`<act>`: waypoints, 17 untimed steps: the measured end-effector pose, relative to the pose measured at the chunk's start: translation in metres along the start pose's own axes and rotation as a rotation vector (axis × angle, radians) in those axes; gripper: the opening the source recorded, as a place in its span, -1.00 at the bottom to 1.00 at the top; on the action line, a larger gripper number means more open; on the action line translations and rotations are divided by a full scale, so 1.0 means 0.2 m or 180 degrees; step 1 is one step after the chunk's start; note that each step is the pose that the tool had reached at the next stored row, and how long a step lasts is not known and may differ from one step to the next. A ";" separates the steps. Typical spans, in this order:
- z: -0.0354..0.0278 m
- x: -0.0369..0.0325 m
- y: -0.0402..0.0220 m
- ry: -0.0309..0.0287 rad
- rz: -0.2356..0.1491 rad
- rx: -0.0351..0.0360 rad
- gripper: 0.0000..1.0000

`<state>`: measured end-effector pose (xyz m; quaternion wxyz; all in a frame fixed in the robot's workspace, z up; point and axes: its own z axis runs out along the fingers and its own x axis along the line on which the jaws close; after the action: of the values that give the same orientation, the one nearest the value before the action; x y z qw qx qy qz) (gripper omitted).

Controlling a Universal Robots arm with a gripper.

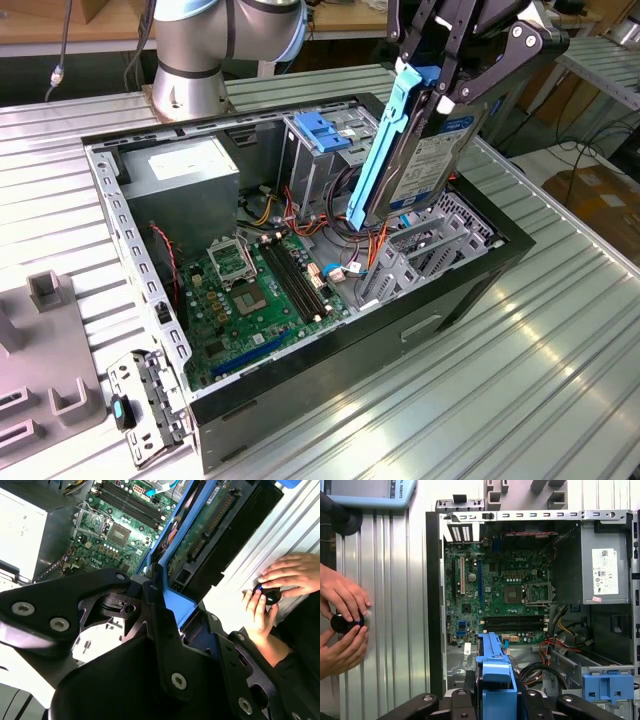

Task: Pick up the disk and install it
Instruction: 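Insert the disk into the insertion slot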

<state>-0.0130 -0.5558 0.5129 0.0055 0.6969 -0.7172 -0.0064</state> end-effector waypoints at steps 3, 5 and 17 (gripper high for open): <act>0.001 0.000 0.000 0.0000 0.0000 0.0000 -0.25; 0.004 0.001 -0.005 0.0001 -0.0001 0.0000 -0.25; 0.042 0.016 -0.039 0.0000 0.0000 0.0000 -0.25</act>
<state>-0.0054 -0.5592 0.5044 0.0056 0.6969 -0.7171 -0.0063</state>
